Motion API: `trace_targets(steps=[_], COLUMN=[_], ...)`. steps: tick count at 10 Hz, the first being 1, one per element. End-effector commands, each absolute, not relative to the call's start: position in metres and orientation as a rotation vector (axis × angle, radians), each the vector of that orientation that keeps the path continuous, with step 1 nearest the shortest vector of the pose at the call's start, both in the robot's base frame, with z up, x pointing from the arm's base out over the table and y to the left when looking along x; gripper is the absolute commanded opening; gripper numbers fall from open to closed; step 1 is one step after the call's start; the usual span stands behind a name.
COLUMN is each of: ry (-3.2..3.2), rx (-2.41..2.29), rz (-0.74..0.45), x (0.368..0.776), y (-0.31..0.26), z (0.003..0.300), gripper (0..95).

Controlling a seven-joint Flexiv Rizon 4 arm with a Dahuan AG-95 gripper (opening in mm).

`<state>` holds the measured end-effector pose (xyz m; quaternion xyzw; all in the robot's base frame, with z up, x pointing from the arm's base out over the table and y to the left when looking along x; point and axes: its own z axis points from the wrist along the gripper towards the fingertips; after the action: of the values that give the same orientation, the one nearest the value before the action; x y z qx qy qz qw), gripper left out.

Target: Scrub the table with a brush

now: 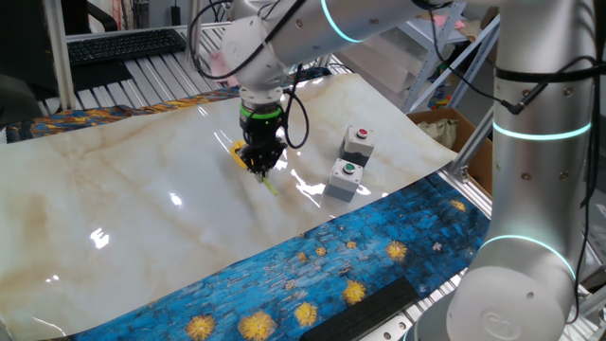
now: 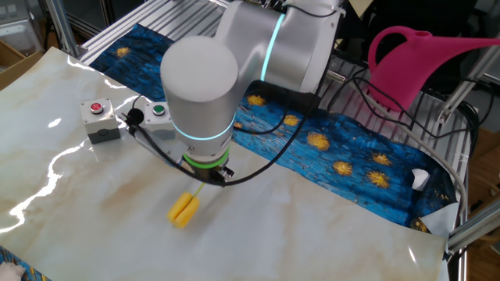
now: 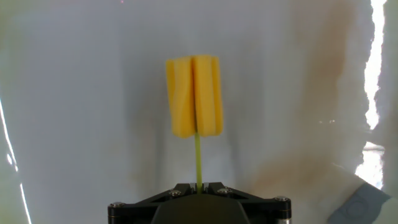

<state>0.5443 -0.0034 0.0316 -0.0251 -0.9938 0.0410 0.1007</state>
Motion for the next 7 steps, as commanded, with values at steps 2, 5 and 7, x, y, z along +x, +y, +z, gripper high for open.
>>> trace_targets(steps=[2,5,7], ry=[-2.944,-2.946,-2.945], rx=[-0.085,-0.128,-0.160], rz=[0.121,0.096,0.097], x=[0.544,0.544,0.543], y=[-0.001,0.010,0.022], z=[0.026,0.024,0.023], gripper=[0.0,0.0,0.0])
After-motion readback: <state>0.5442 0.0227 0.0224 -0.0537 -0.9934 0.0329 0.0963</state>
